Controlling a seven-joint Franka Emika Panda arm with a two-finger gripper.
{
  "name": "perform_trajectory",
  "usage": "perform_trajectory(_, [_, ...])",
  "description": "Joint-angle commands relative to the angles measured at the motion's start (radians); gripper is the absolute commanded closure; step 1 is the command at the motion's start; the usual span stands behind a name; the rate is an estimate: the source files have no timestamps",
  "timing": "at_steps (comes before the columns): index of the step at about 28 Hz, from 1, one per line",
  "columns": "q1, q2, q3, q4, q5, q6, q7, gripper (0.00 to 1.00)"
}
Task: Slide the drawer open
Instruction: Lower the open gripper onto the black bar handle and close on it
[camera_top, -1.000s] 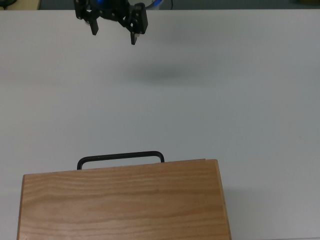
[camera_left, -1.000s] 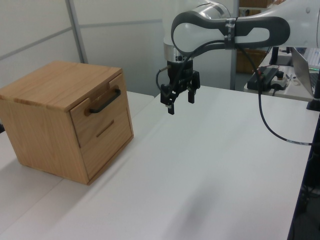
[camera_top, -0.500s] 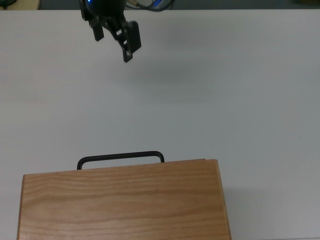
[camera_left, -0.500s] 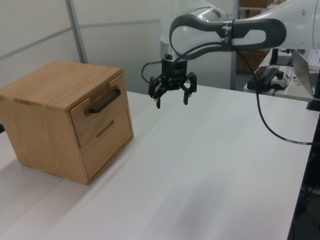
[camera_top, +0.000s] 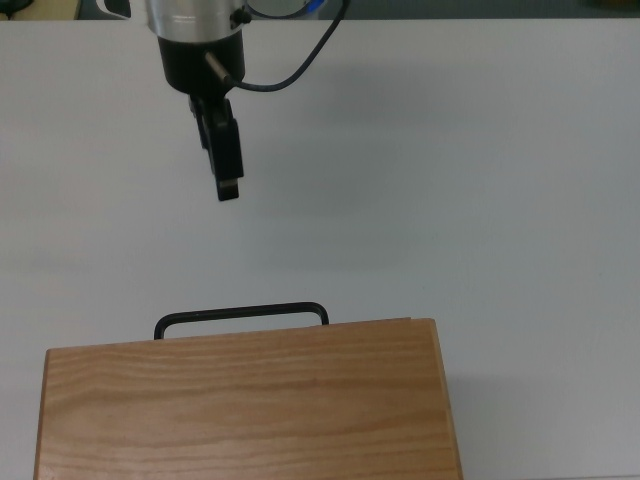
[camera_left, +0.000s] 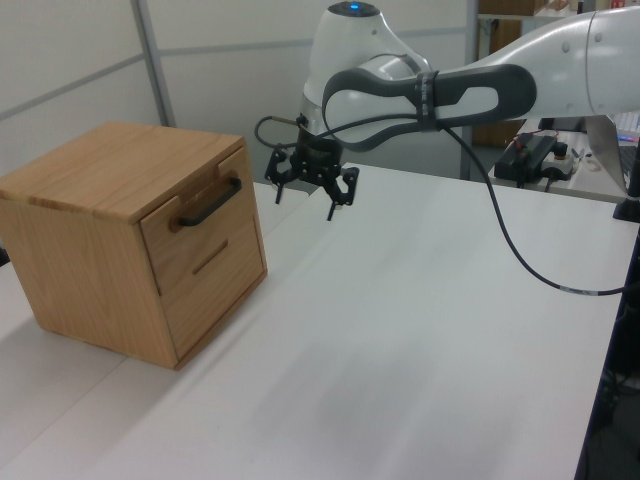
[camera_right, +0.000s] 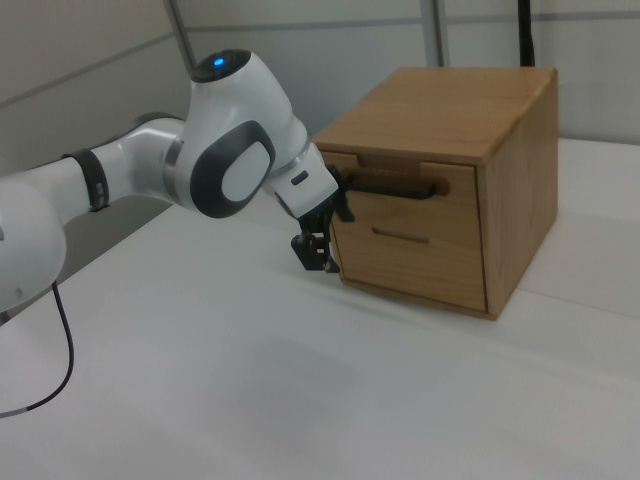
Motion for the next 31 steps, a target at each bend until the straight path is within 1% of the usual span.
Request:
perform_trajectory(1, [0.007,0.016,-0.003,0.008,0.02,0.12,0.149,0.0])
perform_trajectory(2, [0.008,0.025,-0.002,0.01,0.02,0.178,0.184,0.0])
perform_trajectory(6, [0.01,0.04,0.003,0.008,0.02,0.293,0.227,0.0])
perform_trajectory(8, [0.011,0.057,0.003,0.008,0.02,0.365,0.24,0.0])
perform_trajectory(12, [0.022,0.076,0.004,0.008,0.02,0.446,0.255,0.0])
perform_trajectory(13, [0.024,0.08,0.003,0.005,0.019,0.492,0.264,0.0])
perform_trajectory(17, [0.025,0.096,0.004,-0.009,0.02,0.594,0.27,0.0])
perform_trajectory(26, [0.027,0.131,0.006,-0.01,0.019,0.667,0.27,0.0])
perform_trajectory(31, [0.048,0.171,0.004,-0.005,0.017,0.761,0.267,0.0])
